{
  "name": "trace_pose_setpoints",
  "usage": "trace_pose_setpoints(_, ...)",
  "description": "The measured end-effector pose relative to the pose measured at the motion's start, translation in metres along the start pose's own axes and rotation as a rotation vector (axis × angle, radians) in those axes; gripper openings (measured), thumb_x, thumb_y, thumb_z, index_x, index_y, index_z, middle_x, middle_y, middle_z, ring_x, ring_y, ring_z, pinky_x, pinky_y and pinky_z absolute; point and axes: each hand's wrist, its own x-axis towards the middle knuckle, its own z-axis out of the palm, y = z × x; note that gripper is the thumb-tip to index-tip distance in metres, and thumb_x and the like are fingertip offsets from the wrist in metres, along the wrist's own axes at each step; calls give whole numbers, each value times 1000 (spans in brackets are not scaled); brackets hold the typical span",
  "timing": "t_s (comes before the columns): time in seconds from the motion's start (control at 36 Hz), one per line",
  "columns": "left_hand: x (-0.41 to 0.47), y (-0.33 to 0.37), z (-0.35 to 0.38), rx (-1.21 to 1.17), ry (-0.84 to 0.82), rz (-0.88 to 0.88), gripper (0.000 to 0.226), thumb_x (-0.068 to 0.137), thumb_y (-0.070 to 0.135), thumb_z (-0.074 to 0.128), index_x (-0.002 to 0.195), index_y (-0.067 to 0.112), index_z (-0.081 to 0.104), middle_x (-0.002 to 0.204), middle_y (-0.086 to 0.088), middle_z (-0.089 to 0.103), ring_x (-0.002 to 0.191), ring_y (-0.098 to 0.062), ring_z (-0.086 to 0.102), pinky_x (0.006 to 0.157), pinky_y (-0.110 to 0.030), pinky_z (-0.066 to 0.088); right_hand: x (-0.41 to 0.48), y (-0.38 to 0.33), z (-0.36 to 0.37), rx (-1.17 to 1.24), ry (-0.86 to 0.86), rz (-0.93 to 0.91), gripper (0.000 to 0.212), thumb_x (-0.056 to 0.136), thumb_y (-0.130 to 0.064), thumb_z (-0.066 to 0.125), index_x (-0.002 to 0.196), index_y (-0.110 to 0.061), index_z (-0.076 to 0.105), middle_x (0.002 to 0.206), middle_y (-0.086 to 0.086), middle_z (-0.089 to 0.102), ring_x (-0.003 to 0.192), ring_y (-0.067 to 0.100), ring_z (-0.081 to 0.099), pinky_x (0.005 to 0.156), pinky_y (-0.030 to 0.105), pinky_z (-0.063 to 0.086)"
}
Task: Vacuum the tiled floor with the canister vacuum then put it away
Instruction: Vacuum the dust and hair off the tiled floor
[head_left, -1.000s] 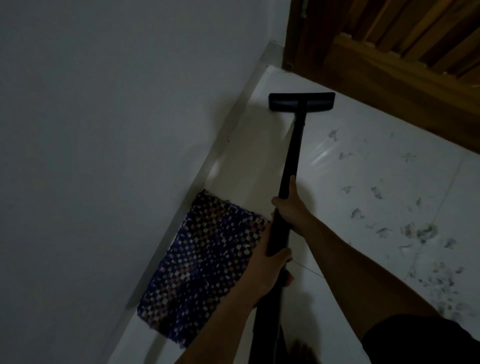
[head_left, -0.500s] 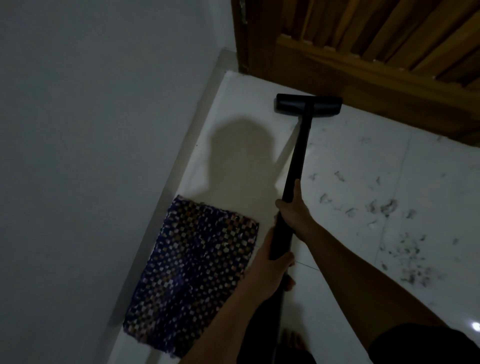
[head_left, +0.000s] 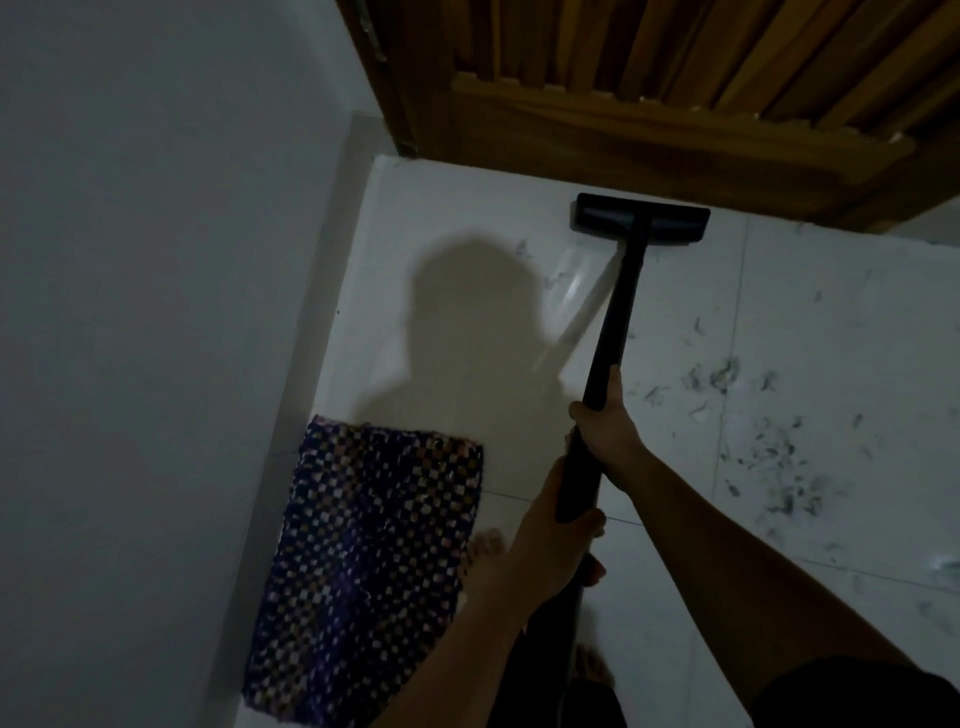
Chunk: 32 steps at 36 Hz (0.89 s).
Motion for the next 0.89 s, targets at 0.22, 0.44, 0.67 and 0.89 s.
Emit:
trace_pose_setpoints(0.22, -8, -5, -7, 46, -18, -2, 60, 91, 3, 46, 141, 33, 31, 79, -3, 54, 40, -12, 50, 45, -25, 47, -13, 4, 5, 20, -5, 14, 81, 92, -8, 46, 150, -38, -2, 81, 11, 58, 58, 22, 55, 58, 32, 51)
trace_pose_setpoints(0.44, -14, -12, -23, -27, 35, 12, 60, 91, -2, 45, 139, 31, 33, 79, -3, 49, 39, -11, 44, 39, -21, 44, -15, 4, 31, -33, -46, -3, 79, 91, -9, 45, 150, -38, 0, 84, 11, 59, 59, 24, 57, 59, 32, 50)
trace_pose_setpoints(0.67, -18, -13, -50, -105, 73, 67, 53, 92, -5, 44, 131, 29, 36, 72, -7, 45, 38, -4, 43, 39, -17, 42, -12, -8, 64, -123, -119, -8, 81, 92, -17, 46, 148, -41, -7, 121, 25, 60, 71, 30, 60, 71, 39, 53)
trace_pose_setpoints(0.89, -28, -18, -58, -171, 62, 82, 47, 92, -6, 43, 121, 31, 39, 67, -7, 43, 38, -6, 41, 39, -15, 40, -22, -8, 76, -186, -137, 0, 81, 92, -18, 47, 149, -40, -7, 123, 22, 58, 81, 31, 61, 80, 42, 53)
